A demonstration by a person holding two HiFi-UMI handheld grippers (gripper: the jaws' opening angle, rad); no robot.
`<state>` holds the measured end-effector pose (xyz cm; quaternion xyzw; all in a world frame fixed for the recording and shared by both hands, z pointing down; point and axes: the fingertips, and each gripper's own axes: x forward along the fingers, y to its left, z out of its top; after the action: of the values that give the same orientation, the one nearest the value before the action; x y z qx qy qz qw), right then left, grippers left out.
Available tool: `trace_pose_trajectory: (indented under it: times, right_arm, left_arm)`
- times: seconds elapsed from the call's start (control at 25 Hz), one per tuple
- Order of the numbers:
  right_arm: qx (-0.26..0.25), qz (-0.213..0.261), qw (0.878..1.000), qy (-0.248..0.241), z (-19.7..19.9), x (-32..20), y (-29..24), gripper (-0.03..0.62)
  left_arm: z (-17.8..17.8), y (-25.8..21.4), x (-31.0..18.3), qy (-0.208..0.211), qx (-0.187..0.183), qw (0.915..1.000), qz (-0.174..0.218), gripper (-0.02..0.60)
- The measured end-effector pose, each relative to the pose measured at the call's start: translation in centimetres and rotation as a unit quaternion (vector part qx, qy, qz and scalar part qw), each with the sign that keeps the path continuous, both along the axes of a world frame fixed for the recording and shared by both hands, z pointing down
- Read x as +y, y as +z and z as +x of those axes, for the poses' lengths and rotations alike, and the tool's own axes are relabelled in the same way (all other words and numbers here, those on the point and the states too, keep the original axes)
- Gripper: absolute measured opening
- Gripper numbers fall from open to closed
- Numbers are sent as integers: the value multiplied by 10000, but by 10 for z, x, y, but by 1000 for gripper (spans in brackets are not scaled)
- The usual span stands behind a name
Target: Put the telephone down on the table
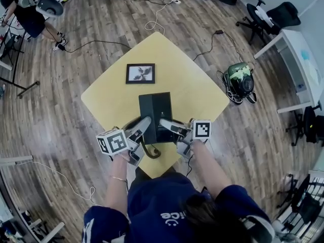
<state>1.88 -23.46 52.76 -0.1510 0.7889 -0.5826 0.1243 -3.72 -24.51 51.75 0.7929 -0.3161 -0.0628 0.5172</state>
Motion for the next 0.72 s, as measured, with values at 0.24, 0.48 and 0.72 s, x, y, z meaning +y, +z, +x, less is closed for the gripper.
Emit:
trace_pose_trajectory:
  times: [0.24,0.48,0.72]
  right_arm:
    - [-86,-90,9999,48,-1,-13,12,169]
    - [-197,-317,9993,78,0,-23,33,169]
    - [-254,-447,9986,112,2,-32,49,169]
  left_arm:
    - [-2,10,-15,-28,112,9999,-58,133]
    - [-1,33,-25,15,151,9996,-248,132]
    - [1,49,-36,40,123,9992,-369,132]
